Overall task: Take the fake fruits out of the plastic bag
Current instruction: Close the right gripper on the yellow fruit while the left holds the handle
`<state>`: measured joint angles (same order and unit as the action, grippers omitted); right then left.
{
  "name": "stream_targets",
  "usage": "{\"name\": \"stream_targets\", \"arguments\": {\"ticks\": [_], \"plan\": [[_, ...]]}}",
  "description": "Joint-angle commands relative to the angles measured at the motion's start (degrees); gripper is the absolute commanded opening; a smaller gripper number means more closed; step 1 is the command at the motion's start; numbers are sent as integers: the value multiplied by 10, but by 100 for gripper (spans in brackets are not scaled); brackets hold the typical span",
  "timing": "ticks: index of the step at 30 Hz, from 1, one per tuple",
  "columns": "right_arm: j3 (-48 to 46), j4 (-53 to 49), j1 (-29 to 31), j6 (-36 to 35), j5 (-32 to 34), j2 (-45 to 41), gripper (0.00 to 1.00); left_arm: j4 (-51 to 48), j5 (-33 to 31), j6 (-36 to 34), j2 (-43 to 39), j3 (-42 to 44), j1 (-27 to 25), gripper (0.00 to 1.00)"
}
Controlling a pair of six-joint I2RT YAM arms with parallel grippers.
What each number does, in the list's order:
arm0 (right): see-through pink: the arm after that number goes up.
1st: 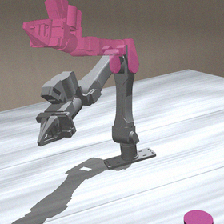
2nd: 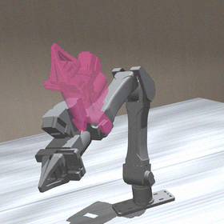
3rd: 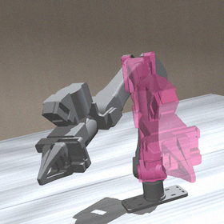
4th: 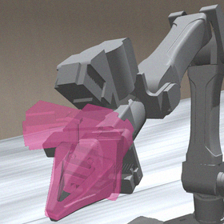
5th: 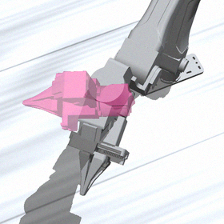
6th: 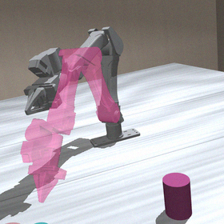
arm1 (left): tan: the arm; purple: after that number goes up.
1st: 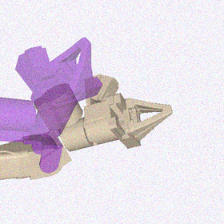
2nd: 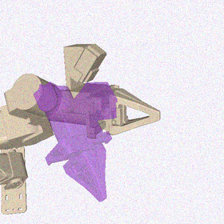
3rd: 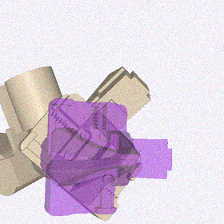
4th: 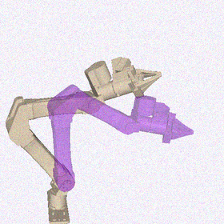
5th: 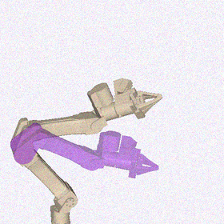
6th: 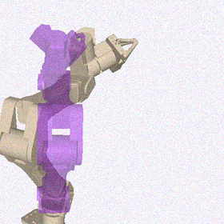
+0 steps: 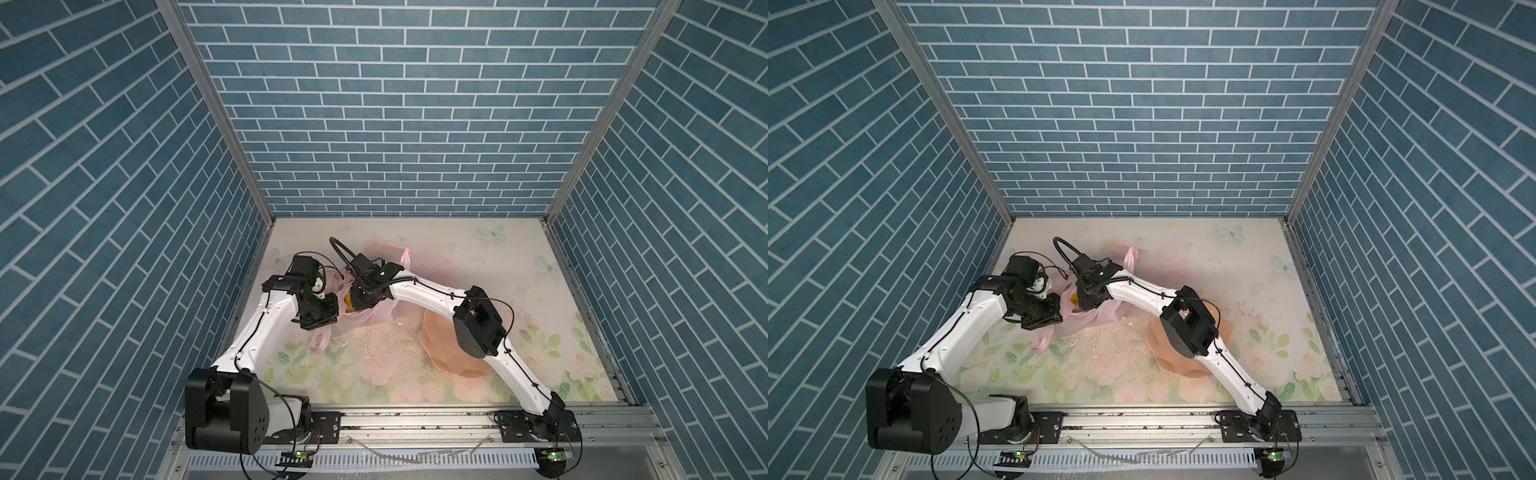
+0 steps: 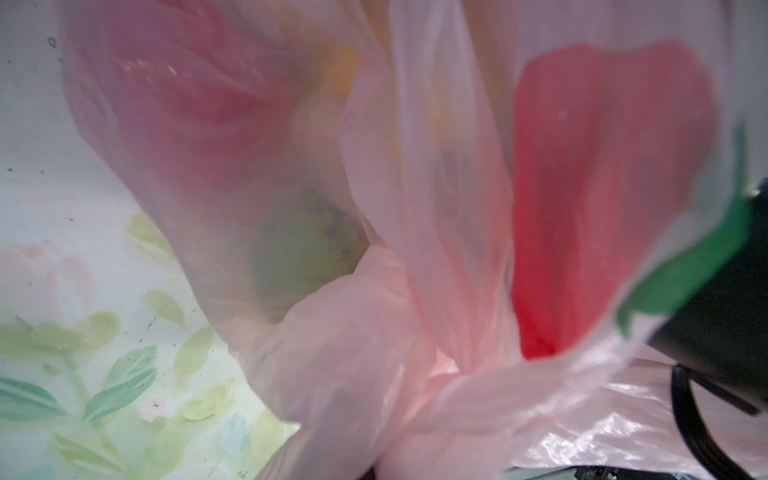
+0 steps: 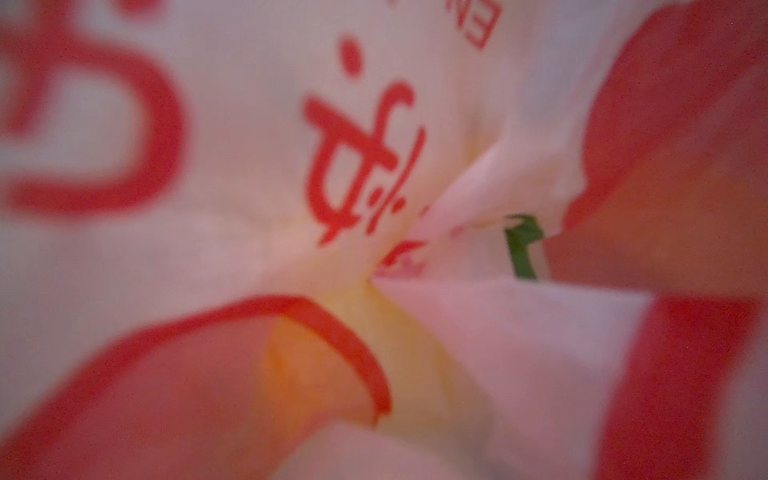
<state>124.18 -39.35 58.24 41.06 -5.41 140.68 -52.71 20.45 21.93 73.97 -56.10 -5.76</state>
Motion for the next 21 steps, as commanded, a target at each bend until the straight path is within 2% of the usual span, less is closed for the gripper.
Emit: {"name": "stream_targets", "arguments": {"ticks": [1, 5, 9, 15, 21], "plan": [[-30, 27, -7, 7, -10, -36, 27, 15, -4, 13, -12, 16, 4, 0], [-73, 81, -8, 38, -4, -56, 20, 7, -5, 6, -18, 23, 4, 0], [-97, 108, -8, 39, 0, -76, 14, 19, 2, 10, -20, 36, 4, 0], [-99, 104, -9, 13, -18, -93, 8, 40, -1, 26, -30, 41, 4, 0], [-73, 62, -9, -18, -60, -104, 6, 68, -20, 54, -42, 31, 4, 0]]}}
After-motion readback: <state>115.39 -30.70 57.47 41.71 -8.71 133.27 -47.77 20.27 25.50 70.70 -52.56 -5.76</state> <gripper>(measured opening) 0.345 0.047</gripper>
